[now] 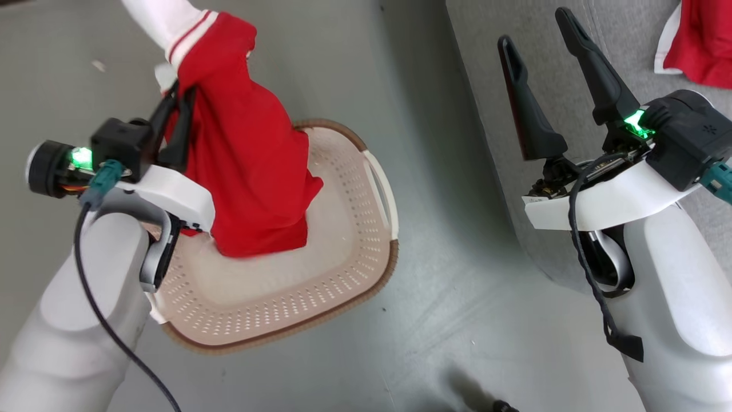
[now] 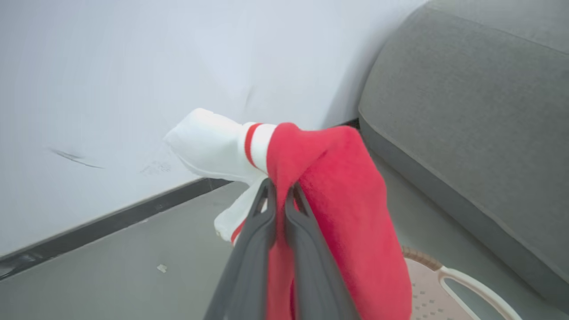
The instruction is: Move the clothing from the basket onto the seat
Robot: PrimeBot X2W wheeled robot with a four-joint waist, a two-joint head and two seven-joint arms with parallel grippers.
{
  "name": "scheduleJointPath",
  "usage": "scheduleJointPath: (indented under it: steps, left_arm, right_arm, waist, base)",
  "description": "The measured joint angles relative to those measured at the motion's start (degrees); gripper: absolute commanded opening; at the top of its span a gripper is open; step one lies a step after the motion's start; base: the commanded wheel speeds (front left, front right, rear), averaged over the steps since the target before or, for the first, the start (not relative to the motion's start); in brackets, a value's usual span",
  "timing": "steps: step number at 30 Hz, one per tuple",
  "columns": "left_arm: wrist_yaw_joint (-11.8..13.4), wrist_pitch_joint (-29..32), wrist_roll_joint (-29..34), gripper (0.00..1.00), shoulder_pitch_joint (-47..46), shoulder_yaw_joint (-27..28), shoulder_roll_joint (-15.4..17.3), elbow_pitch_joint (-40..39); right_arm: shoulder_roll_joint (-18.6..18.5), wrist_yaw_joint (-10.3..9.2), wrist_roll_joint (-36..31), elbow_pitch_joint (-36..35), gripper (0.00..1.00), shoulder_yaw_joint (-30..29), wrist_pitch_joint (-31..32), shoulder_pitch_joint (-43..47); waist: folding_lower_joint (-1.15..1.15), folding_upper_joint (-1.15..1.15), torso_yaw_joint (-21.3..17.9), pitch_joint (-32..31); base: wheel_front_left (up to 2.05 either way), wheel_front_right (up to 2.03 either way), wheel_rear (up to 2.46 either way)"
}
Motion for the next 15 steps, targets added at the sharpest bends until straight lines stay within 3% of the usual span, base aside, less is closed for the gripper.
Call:
scheduleJointPath:
  steps: [15]
  left_arm:
    - [0.46,-0.16,0.40,0.00,7.86,3.48,2.35,-15.23]
  right_arm:
    - [-3.34,0.00,-0.55,4.60,1.00,3.56,0.00,0.56]
  waist:
    - [0.00,0.00,4.38,-9.06]
  base:
    - [0.00,0.00,0.00]
